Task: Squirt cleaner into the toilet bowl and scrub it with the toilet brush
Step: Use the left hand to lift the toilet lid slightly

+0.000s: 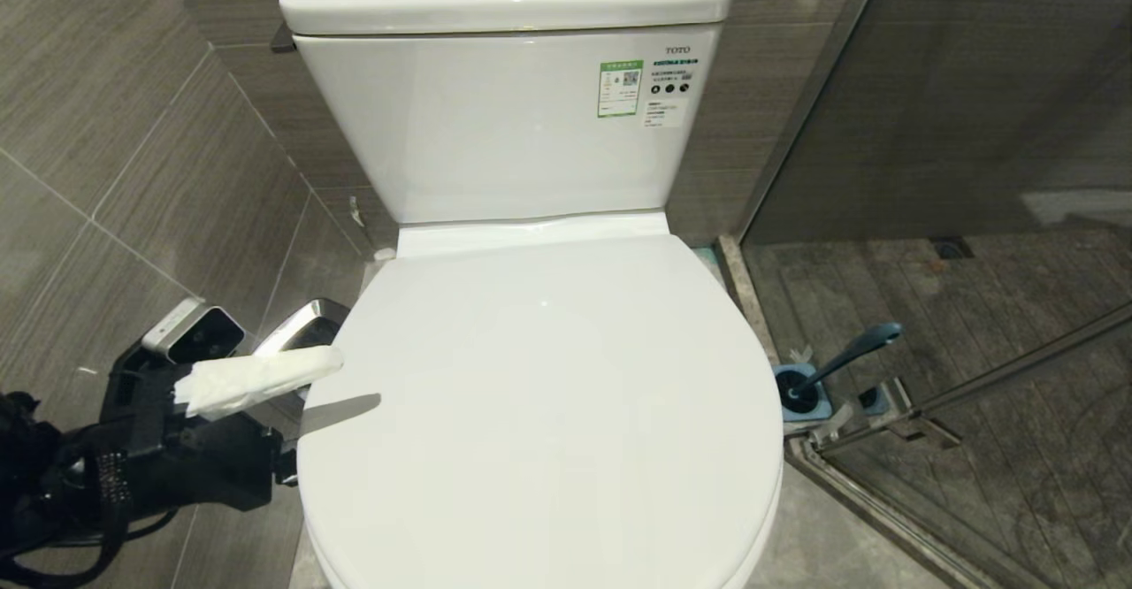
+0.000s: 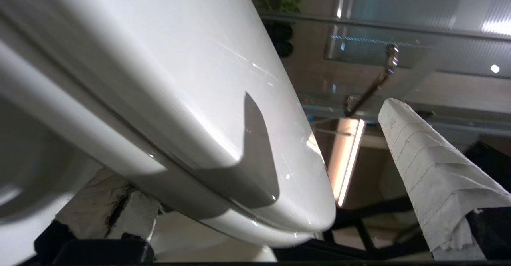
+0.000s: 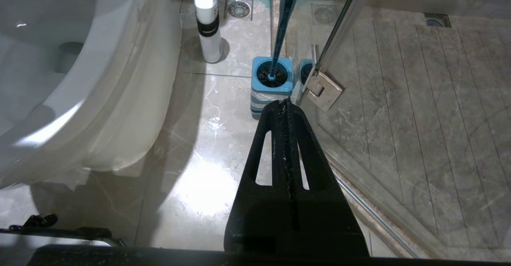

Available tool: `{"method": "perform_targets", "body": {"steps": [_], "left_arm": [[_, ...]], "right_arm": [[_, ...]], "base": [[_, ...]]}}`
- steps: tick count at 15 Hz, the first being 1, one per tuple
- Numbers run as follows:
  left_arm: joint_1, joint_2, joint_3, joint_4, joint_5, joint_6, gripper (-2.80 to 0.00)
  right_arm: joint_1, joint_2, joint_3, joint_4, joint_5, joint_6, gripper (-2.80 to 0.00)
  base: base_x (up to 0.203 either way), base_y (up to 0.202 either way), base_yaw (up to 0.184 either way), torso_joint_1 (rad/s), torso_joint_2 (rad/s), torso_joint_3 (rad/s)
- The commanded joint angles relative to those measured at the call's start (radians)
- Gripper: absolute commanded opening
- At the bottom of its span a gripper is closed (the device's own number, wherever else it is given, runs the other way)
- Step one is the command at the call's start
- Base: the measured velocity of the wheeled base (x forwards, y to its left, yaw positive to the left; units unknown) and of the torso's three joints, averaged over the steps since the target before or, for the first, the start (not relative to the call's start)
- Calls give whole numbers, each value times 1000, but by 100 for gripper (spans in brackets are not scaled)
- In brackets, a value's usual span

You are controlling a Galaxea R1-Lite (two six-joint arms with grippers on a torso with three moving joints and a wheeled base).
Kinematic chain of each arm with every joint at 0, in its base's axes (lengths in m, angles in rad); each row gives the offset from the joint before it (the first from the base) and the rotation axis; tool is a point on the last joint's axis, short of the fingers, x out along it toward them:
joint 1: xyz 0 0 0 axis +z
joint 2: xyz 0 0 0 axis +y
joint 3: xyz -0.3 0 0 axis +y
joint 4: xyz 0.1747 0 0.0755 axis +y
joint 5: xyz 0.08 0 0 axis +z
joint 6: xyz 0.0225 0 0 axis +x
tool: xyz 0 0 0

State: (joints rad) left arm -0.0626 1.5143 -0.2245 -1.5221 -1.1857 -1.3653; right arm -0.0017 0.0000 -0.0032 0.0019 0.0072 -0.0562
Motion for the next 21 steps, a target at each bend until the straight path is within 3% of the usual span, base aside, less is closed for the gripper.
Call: {"method": "perform_targets", "body": {"steps": [1, 4, 5, 21], "left_arm": [[-21, -115, -6, -8, -15, -70, 0], [-35, -194, -69, -8, -30, -239, 0], [-34, -201, -88, -8, -31, -264, 0], [-32, -143, -354, 28, -24, -267, 0]], "right_arm": [[0, 2, 0, 0, 0, -1, -280], [0, 2, 0, 0, 0, -1, -280], [0, 2, 0, 0, 0, -1, -280], [0, 2, 0, 1, 0, -1, -280]], "base": [[0, 0, 0, 0, 0, 0], [0, 0, 0, 0, 0, 0], [0, 0, 0, 0, 0, 0], [0, 0, 0, 0, 0, 0]]}}
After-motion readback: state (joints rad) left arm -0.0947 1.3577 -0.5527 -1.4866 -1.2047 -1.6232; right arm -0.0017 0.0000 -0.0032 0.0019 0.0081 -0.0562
